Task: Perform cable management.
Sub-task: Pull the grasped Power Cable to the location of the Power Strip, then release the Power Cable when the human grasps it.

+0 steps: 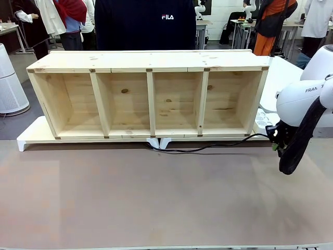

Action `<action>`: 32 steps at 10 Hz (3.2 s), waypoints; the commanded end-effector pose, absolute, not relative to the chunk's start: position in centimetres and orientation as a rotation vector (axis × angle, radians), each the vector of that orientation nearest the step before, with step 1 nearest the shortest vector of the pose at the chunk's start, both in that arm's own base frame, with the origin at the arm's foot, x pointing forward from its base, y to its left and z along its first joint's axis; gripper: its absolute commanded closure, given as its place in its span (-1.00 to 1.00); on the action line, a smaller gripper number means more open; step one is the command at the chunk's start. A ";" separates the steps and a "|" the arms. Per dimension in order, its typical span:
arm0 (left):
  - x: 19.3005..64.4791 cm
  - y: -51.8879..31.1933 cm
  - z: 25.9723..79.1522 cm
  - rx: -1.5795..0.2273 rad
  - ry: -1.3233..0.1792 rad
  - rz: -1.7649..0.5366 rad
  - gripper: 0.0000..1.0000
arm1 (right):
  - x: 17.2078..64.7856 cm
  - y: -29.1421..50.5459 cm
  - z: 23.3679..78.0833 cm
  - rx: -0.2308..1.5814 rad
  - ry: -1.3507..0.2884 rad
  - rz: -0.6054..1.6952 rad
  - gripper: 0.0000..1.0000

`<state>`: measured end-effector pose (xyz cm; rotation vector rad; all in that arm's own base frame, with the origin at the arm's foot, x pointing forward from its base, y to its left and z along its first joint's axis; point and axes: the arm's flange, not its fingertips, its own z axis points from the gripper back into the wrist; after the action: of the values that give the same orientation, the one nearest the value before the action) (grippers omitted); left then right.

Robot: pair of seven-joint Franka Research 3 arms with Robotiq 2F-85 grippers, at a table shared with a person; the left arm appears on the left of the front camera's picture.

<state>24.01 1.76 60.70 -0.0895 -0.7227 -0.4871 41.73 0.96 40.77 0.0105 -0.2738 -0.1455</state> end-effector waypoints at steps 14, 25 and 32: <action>24.0 1.8 60.7 -0.096 -0.724 -0.487 -1.00 | 50.1 -0.6 46.8 0.003 -0.719 -0.132 0.67; 24.0 1.8 60.7 -0.096 -0.724 -0.487 -1.00 | 56.2 -0.8 47.2 -0.069 -0.765 -0.104 0.67; 24.0 1.8 60.7 -0.096 -0.724 -0.487 -1.00 | 55.2 -2.0 47.1 -0.055 -0.763 -0.080 0.67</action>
<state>24.01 1.76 60.70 -0.0895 -0.7229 -0.4870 55.54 -1.93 46.90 -0.0672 -0.7576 -0.0849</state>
